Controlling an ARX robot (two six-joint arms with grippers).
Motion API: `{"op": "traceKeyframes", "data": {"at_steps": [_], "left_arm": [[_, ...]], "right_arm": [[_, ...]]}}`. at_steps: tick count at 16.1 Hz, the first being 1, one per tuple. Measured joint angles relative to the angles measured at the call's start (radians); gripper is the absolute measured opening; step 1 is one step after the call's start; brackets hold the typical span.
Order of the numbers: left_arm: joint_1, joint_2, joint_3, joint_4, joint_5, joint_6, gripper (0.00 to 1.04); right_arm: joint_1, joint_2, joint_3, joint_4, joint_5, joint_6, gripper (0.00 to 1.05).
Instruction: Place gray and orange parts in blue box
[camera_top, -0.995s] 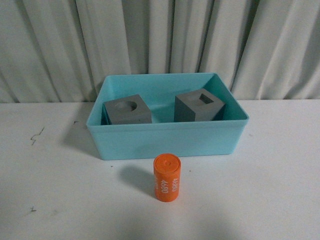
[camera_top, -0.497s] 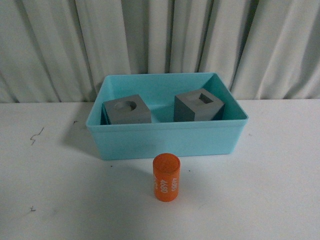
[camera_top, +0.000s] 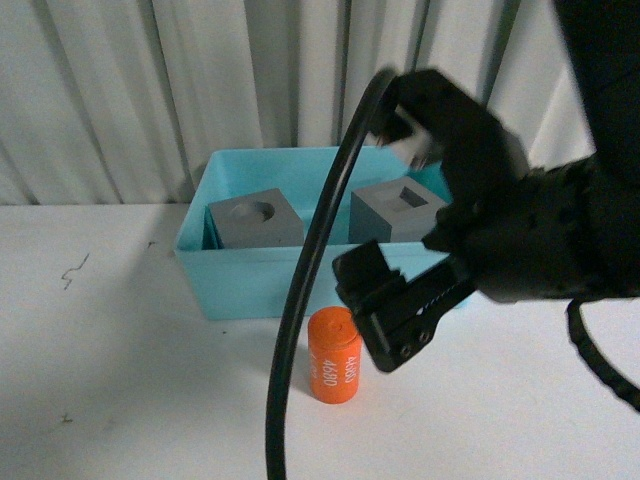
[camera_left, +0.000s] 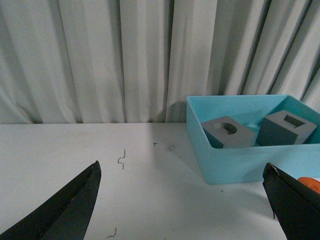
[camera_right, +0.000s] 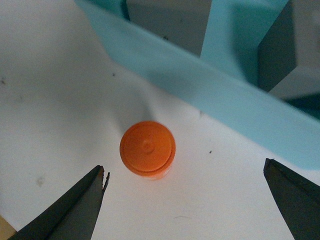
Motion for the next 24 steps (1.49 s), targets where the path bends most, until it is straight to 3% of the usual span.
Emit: {"op": "traceKeyframes", "data": {"at_steps": [8,12,16,17,21,24], "left_arm": [[0.0,0.0,0.0,0.0,0.0,0.0,0.98],[0.0,0.0,0.0,0.0,0.0,0.0,0.98],[0.0,0.0,0.0,0.0,0.0,0.0,0.98],[0.0,0.0,0.0,0.0,0.0,0.0,0.98],[0.0,0.0,0.0,0.0,0.0,0.0,0.98],[0.0,0.0,0.0,0.0,0.0,0.0,0.98]], "right_arm": [[0.121,0.28,0.153,-0.018,0.137,-0.003,0.98],[0.137,0.329,0.206,-0.036,0.156,0.0,0.98],[0.143,0.347,0.223,-0.036,0.174,0.029,0.53],[0.143,0.342,0.222,-0.033,0.174,0.038,0.48],[0.117,0.15,0.158,0.005,0.104,0.103,0.48],[0.036,0.028,0.233,0.052,0.092,0.124,0.48]]}}
